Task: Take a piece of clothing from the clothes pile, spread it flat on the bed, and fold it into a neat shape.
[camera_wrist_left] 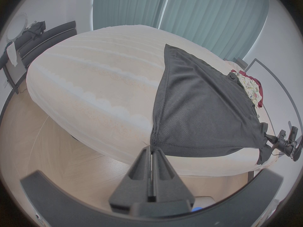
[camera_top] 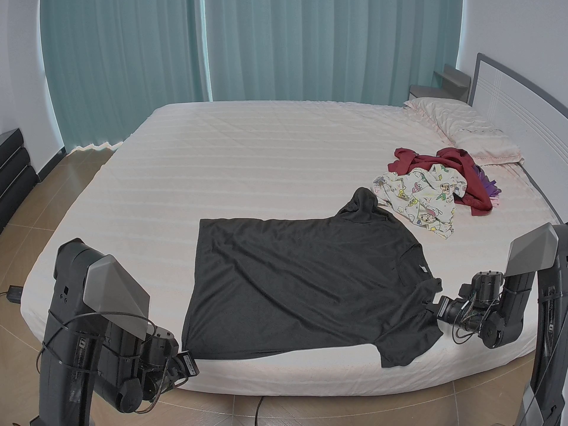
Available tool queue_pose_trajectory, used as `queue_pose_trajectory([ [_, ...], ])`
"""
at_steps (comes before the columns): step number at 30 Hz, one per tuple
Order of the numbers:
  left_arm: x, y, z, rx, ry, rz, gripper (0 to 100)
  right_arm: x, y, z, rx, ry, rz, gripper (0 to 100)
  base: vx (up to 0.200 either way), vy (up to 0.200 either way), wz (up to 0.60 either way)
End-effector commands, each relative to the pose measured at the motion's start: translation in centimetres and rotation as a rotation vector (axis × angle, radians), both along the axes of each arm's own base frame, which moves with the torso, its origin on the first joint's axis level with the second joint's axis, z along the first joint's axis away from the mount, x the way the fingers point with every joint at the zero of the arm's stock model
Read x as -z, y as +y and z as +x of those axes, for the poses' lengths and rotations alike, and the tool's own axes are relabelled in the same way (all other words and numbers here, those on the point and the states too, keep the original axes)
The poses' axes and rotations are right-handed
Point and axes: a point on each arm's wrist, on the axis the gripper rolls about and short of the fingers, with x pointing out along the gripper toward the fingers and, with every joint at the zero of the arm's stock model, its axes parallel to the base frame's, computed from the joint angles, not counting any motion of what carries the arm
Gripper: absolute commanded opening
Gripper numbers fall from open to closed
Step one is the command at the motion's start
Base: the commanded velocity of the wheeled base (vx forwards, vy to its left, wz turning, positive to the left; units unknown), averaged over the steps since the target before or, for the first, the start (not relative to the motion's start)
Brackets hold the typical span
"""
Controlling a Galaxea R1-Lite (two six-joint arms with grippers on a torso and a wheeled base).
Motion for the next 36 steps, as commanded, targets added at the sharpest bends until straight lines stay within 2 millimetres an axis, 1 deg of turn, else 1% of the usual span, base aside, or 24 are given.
queue_pose_trajectory([
  [1, -0.1, 0.0, 0.1, -0.001, -0.016, -0.006, 0, -0.6, -0.2, 1.1, 0.030, -0.054, 0.028, 0, 0.000, 0.000, 0.00],
  [4, -0.1, 0.0, 0.1, -0.001, -0.016, -0.006, 0, -1.4, -0.3, 2.1, 0.100, -0.127, 0.058, 0, 0.000, 0.000, 0.00],
  [7, -0.1, 0.0, 0.1, -0.001, -0.016, -0.006, 0, -1.6, -0.3, 3.0, 0.146, -0.186, 0.073, 0, 0.000, 0.000, 0.00],
  [15, -0.1, -0.1, 0.1, 0.001, -0.016, -0.006, 0, 0.6, -0.2, 3.5, 0.163, -0.184, 0.044, 0, 0.000, 0.000, 0.00],
  [20, -0.1, -0.1, 0.1, 0.001, -0.015, -0.005, 0, 0.6, 0.1, 4.1, 0.161, -0.208, 0.027, 0, 0.000, 0.000, 0.00],
  [21, -0.1, -0.1, 0.1, 0.001, -0.015, -0.005, 0, 0.6, 0.0, 4.3, 0.164, -0.215, 0.025, 100, 0.000, 0.000, 0.00],
  [24, -0.1, -0.1, 0.1, 0.001, -0.015, -0.005, 0, 0.9, -0.1, 4.7, 0.198, -0.241, 0.007, 100, 0.000, 0.000, 0.00],
  [28, -0.1, -0.1, 0.1, 0.001, -0.015, -0.005, 0, 0.5, -0.6, 4.3, 0.219, -0.235, -0.003, 100, 0.000, 0.000, 0.00],
  [29, -0.1, -0.1, 0.1, 0.001, -0.015, -0.005, 0, 0.0, -1.1, 3.8, 0.233, -0.231, -0.008, 100, 0.000, 0.000, 0.00],
  [31, -0.1, -0.1, 0.1, 0.001, -0.015, -0.005, 0, -0.4, -1.9, 3.6, 0.250, -0.236, -0.011, 100, 0.000, 0.000, 0.00],
  [33, -0.1, -0.1, 0.1, -0.001, -0.015, -0.006, 0, -0.5, -2.5, 3.5, 0.265, -0.235, -0.011, 100, 0.000, 0.000, 0.00],
  [34, -0.1, -0.1, 0.1, -0.001, -0.015, -0.006, 0, -0.5, -2.5, 3.5, 0.265, -0.235, -0.011, 100, 0.000, 0.000, 0.00],
  [36, -0.1, -0.1, 0.1, -0.001, -0.015, -0.006, 0, -0.6, -3.6, 3.4, 0.294, -0.236, -0.014, 100, 0.000, 0.000, 0.00],
])
